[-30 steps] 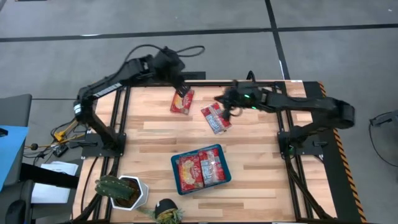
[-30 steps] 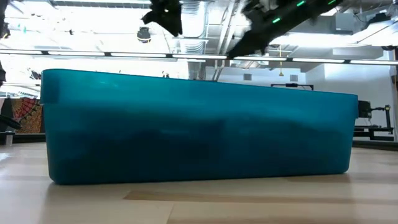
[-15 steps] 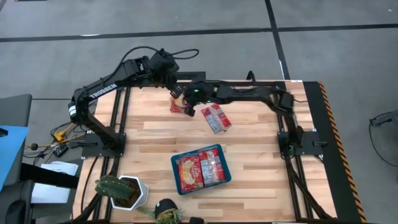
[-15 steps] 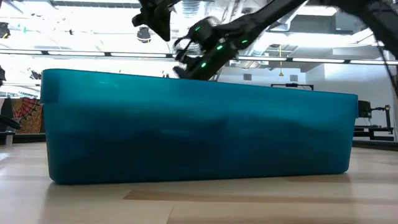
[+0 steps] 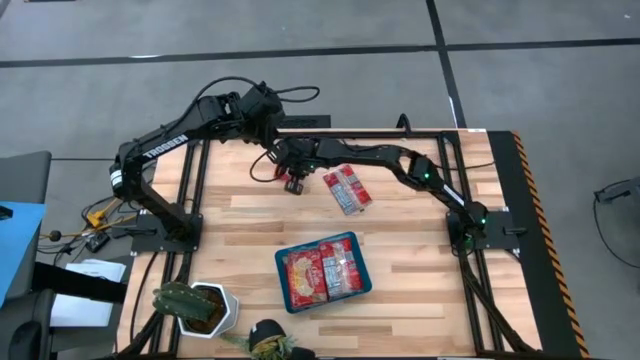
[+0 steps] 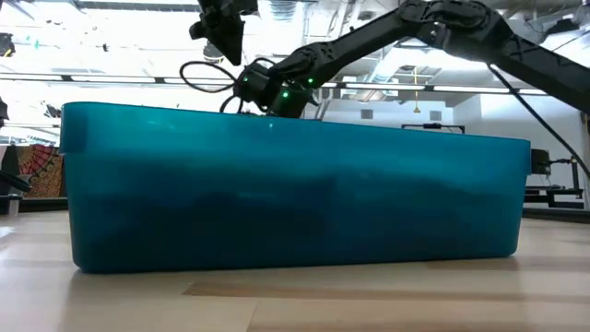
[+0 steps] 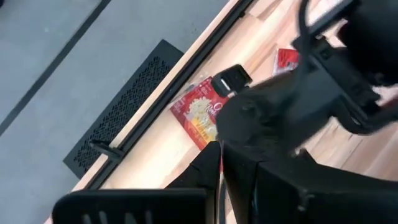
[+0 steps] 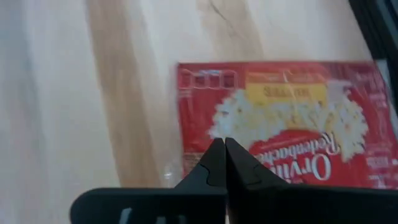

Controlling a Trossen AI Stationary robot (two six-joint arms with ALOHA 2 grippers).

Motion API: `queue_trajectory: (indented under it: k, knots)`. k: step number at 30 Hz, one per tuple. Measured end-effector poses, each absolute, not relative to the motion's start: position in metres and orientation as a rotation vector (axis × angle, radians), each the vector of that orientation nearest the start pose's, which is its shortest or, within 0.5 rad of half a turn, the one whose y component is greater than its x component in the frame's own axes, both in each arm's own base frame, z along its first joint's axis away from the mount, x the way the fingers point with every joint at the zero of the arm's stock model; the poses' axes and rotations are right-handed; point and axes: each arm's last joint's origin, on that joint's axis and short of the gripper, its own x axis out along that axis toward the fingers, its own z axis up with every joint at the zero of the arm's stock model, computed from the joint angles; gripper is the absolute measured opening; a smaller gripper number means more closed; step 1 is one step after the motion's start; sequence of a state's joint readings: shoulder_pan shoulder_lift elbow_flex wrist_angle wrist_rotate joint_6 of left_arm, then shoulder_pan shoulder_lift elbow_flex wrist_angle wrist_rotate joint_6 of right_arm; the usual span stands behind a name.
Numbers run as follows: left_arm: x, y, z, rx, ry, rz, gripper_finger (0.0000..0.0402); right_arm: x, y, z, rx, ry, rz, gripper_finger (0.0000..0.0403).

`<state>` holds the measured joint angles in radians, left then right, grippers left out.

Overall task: Sort popcorn bags into baskets
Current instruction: Put the popcorn bag into the blue bin

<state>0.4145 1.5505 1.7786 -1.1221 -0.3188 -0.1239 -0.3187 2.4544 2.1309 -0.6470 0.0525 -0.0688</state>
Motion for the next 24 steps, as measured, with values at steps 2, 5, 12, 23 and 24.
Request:
queue_trajectory:
  k: [2, 5, 12, 23, 24]
  knots:
    - [0.27, 0.129, 0.407, -0.144, 0.88, 0.733, 0.0008, 0.501, -0.168, 0.17, 0.078, 1.023, -0.314, 0.001]
    - [0.269, 0.128, 0.406, -0.141, 0.888, 0.732, 0.0008, 0.501, -0.167, 0.171, 0.06, 1.021, -0.339, 0.0005]
    - [0.269, 0.128, 0.406, -0.131, 0.892, 0.727, 0.0008, 0.499, -0.166, 0.17, 0.082, 1.044, -0.373, 0.0009]
    - [0.269, 0.128, 0.406, -0.14, 0.889, 0.73, 0.0008, 0.508, -0.15, 0.144, -0.012, 1.094, -0.438, 0.0009]
    - [0.269, 0.128, 0.406, -0.14, 0.889, 0.73, 0.0008, 0.508, -0.149, 0.142, -0.025, 1.103, -0.447, 0.0007]
